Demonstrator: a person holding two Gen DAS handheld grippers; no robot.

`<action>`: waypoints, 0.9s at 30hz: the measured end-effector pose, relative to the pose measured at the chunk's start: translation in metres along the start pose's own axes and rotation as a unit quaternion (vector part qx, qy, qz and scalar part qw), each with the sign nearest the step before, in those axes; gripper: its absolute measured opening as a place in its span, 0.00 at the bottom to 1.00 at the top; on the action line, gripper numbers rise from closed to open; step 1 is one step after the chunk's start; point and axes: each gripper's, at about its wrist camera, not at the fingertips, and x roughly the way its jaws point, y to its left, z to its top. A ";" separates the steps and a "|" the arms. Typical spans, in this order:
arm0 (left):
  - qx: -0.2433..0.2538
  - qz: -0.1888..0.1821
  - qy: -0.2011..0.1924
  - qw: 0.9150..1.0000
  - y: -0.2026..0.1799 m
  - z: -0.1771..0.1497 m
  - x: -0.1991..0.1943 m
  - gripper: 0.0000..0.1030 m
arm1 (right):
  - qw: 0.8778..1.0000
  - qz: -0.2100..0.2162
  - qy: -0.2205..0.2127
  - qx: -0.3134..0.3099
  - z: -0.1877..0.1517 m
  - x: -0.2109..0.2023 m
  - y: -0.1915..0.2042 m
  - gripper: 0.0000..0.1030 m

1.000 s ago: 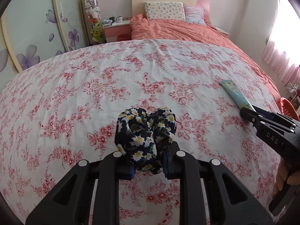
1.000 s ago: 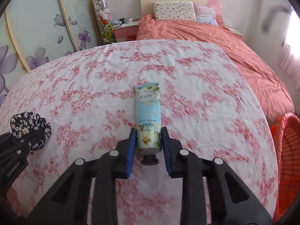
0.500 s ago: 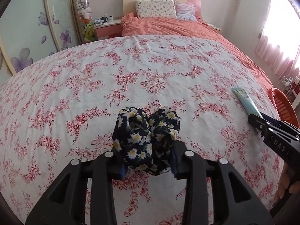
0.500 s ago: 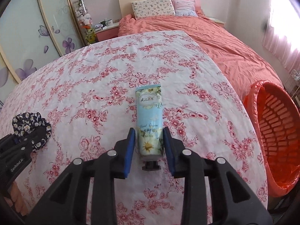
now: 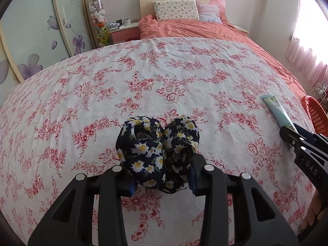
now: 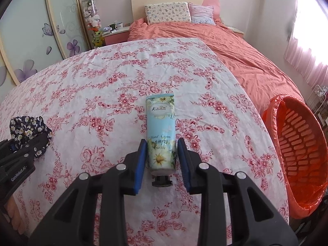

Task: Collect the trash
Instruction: 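Lift the scrunchie with the left tool while the right tool lifts the hand cream tube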

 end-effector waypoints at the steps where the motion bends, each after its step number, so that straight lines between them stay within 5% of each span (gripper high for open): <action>1: -0.001 0.001 -0.002 1.000 0.000 -0.001 0.000 0.38 | 1.000 0.000 0.000 0.001 0.000 0.000 0.000 0.30; 27: -0.027 0.011 -0.007 1.000 0.010 -0.003 0.001 0.53 | 1.000 -0.005 0.000 0.006 -0.001 0.000 -0.001 0.34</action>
